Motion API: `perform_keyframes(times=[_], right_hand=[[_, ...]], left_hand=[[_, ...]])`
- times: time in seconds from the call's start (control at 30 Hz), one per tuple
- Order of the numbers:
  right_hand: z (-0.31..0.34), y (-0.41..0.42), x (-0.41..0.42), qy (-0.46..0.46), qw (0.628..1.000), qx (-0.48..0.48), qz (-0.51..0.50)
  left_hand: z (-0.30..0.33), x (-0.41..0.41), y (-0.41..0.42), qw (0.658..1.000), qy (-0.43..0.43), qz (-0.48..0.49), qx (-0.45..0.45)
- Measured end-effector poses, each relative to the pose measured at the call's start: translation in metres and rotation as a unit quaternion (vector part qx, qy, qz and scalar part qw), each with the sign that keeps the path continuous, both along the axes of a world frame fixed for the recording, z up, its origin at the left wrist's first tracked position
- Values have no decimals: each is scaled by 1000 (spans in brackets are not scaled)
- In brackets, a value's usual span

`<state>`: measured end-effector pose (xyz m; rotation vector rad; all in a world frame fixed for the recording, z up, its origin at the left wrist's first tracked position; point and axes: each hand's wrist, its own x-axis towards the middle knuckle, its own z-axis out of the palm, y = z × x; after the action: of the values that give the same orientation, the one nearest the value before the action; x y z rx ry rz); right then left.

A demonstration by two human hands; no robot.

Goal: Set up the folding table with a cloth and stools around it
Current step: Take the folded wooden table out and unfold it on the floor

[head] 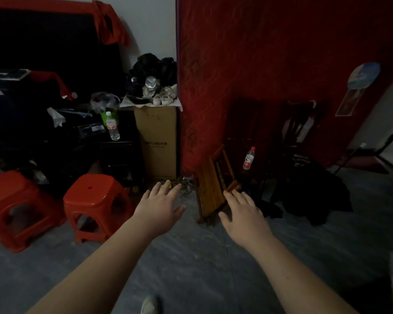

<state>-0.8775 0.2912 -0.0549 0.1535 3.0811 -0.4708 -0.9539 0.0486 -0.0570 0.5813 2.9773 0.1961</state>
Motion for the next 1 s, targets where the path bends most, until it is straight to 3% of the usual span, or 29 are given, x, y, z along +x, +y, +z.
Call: perform_keyframes(times=[0.33,0.57,1.0], right_hand=[[-29,-8,-199,-23,997,1,-72],[-40,1,-296,-39,991,-23,-123],[-126,155,-450,-91,975,-66,-192]], left_hand=[[-30,-228,3,997,-33,-72,-12],[-44,-350,33,989,-57,-136,-24],[-99,-536,188,973,-113,-192,-53]])
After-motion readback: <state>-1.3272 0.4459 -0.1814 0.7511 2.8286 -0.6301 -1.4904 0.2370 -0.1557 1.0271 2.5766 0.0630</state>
